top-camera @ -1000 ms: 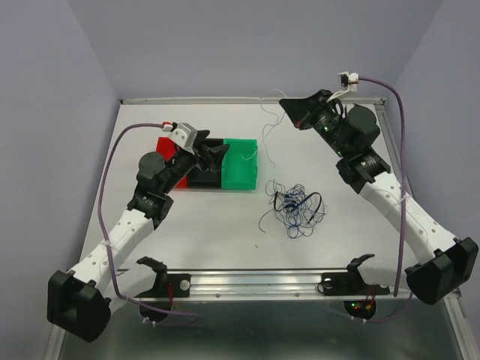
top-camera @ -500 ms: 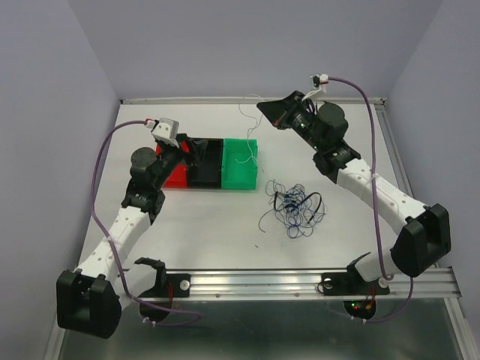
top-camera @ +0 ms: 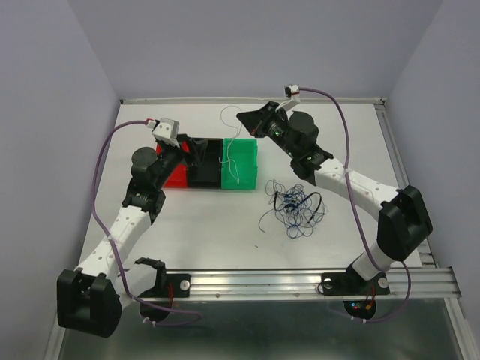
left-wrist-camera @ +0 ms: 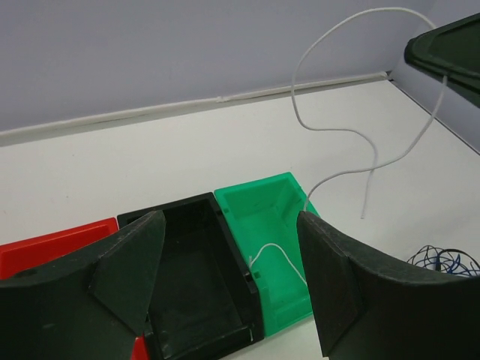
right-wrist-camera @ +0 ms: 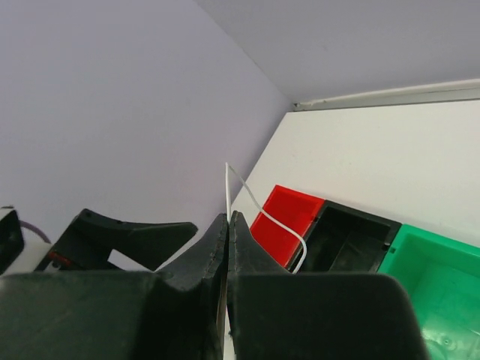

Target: Untangle the cables

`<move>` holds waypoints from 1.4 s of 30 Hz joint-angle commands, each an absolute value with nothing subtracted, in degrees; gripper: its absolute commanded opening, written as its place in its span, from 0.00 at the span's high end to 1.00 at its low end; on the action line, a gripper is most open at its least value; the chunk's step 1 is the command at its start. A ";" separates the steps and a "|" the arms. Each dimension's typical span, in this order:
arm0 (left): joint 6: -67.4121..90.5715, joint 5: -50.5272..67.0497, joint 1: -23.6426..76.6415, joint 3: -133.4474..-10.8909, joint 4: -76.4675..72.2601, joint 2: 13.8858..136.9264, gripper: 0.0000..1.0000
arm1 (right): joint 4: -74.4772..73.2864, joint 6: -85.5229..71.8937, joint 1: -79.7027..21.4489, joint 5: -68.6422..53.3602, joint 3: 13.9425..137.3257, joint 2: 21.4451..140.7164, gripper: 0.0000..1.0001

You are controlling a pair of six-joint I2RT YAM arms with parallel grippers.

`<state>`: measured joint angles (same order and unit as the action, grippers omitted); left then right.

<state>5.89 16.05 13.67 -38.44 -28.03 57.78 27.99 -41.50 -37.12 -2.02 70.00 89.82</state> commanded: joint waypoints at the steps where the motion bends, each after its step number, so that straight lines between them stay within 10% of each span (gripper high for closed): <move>1: 5.80 16.53 13.36 -37.97 -31.20 55.46 0.18 | 33.83 -38.24 -37.35 2.98 70.58 90.62 1.00; 22: 4.31 19.33 13.36 -38.41 -31.20 57.39 0.19 | 39.03 -28.75 -38.84 10.01 58.45 95.01 0.99; 42: 3.16 19.86 13.36 -38.94 -30.94 58.71 0.19 | 15.03 -23.73 -47.64 31.12 73.56 113.55 0.99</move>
